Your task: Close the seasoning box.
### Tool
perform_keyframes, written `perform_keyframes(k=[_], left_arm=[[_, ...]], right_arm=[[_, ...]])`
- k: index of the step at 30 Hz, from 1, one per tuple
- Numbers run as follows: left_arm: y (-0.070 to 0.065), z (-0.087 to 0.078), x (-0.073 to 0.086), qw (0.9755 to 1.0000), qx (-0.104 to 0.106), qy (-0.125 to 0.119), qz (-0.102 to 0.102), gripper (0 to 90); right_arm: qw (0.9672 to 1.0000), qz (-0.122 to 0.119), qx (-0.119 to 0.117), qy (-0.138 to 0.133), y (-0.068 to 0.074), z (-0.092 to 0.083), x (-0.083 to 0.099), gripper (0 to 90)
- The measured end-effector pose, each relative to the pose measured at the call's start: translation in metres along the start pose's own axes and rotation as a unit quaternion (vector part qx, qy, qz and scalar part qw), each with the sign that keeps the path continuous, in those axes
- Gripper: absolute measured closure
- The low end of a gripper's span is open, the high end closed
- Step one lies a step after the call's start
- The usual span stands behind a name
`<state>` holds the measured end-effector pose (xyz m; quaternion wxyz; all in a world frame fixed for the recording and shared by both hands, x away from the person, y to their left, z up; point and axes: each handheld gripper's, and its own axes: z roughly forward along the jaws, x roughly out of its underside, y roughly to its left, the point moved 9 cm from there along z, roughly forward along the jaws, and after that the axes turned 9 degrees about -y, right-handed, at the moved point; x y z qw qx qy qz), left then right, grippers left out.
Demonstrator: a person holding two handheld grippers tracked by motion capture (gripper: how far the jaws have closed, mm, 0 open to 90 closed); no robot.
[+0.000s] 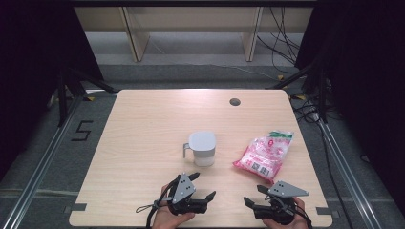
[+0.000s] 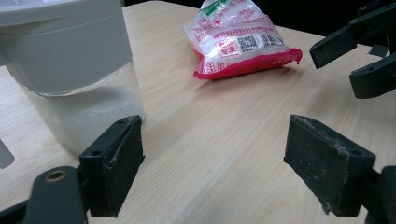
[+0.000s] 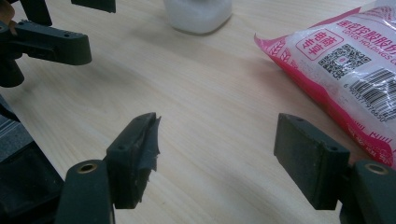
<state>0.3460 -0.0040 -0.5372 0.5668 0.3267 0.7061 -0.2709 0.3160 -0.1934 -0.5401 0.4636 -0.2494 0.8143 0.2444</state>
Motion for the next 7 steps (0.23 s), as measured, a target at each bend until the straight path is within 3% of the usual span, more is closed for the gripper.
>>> perform_keyframes(k=[7], left_arm=[[0.0009, 0.0002, -0.0002, 1.0, -0.001, 0.001, 0.001, 18.9]], right_arm=[[1.0, -0.003, 0.001, 0.0, -0.0005, 0.0003, 0.0, 31.3]])
